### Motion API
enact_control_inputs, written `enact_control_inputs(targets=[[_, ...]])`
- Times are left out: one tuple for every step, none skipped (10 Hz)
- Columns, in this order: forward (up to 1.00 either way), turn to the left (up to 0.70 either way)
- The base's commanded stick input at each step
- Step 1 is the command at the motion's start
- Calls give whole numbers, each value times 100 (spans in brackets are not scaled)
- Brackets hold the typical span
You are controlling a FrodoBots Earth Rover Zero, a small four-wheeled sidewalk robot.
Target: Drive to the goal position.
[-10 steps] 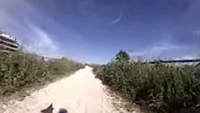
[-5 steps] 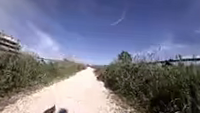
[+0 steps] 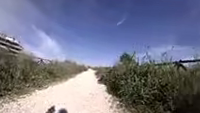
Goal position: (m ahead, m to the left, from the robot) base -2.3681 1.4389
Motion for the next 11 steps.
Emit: enact_control_inputs(targets=[[70, 0], [70, 0], [70, 0], [70, 0], [70, 0], [70, 0], [70, 0], [70, 0], [70, 0], [70, 0], [70, 0]])
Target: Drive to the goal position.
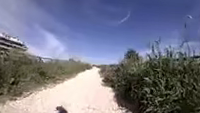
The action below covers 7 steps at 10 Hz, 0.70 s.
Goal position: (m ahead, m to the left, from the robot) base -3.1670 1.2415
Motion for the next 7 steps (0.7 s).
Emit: enact_control_inputs(targets=[[70, 0], [70, 0], [70, 0], [70, 0], [70, 0], [70, 0], [70, 0]])
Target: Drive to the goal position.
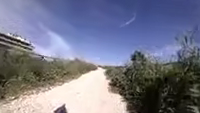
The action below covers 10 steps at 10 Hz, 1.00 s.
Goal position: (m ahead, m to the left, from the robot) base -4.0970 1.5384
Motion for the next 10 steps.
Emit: enact_control_inputs(targets=[[70, 0], [70, 0], [70, 0], [70, 0], [70, 0], [70, -8], [70, -35], [70, -23], [70, -4], [70, 0]])
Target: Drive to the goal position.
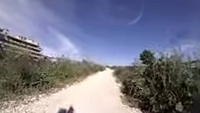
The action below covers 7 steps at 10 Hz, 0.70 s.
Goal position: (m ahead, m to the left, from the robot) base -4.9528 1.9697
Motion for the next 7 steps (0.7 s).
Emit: enact_control_inputs(targets=[[70, 0], [70, 0], [70, 0], [70, 0], [70, 0], [70, 0], [70, 0]])
